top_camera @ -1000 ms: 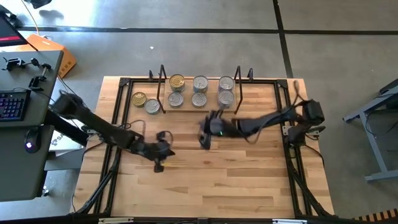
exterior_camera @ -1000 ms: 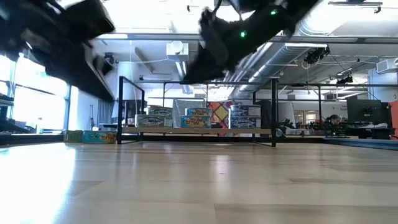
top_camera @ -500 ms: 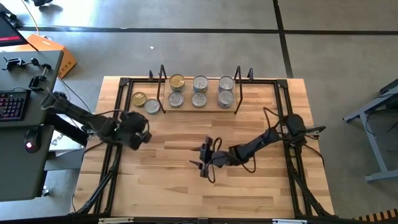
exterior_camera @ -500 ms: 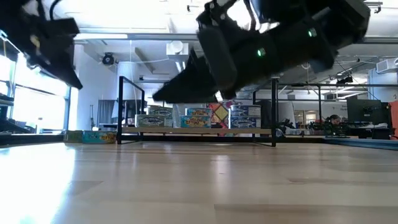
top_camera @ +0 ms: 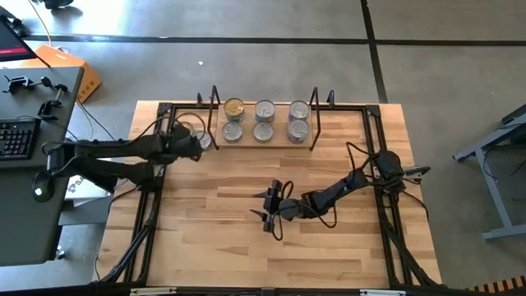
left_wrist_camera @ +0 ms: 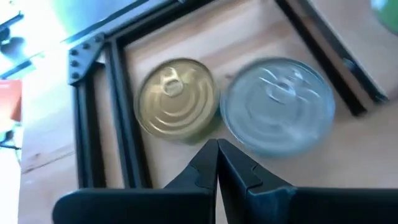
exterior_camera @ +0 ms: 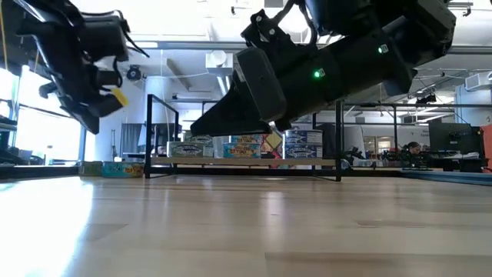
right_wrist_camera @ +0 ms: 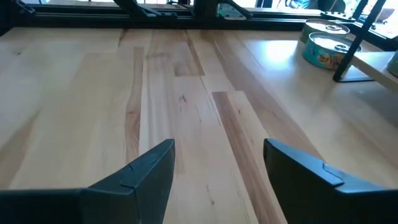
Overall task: Stack canned seafood by type on shelf
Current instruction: Stack the green tuna can on top of the green tuna can on the shelf
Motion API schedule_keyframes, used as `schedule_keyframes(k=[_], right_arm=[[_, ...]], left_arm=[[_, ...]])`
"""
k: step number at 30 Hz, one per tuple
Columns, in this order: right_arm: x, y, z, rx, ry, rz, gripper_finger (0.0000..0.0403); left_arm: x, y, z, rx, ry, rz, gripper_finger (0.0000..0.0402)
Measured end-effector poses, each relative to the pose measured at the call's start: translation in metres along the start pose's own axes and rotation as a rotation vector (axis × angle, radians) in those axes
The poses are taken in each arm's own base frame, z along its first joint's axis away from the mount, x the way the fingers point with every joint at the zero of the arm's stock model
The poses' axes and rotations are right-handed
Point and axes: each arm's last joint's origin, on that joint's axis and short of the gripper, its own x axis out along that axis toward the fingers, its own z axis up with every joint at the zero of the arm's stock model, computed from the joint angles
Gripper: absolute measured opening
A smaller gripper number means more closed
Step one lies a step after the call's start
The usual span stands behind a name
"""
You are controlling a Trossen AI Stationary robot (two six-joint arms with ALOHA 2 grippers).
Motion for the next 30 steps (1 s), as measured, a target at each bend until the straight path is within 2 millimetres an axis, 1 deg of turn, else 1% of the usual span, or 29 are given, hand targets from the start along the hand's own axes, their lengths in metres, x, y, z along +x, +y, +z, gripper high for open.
schedule_keyframes(k=[4, 8, 14, 18, 24, 30], right_arm=[[0.000, 0.000, 0.000, -0.003, 0.004, 0.000, 0.0238], [0.000, 0.000, -0.001, -0.007, 0.008, -0.001, 0.0238], [0.000, 0.000, -0.002, -0.008, 0.016, -0.001, 0.0238], [0.000, 0.000, -0.003, -0.010, 0.024, -0.002, 0.0238], [0.000, 0.000, -0.003, -0.010, 0.034, -0.003, 0.0238], [0.000, 0.000, -0.004, -0.007, 0.034, -0.003, 0.0238]], left_arm=[[0.015, 0.001, 0.010, -0.035, 0.020, 0.039, 0.0000], [0.032, -0.002, 0.016, -0.007, 0.067, 0.064, 0.0000], [0.053, 0.002, 0.016, 0.010, 0.159, 0.157, 0.0000], [0.059, 0.003, 0.015, 0.018, 0.186, 0.186, 0.0000], [0.066, 0.006, 0.004, 0.023, 0.206, 0.202, 0.0000], [0.084, 0.011, -0.020, -0.003, 0.211, 0.181, 0.0000]])
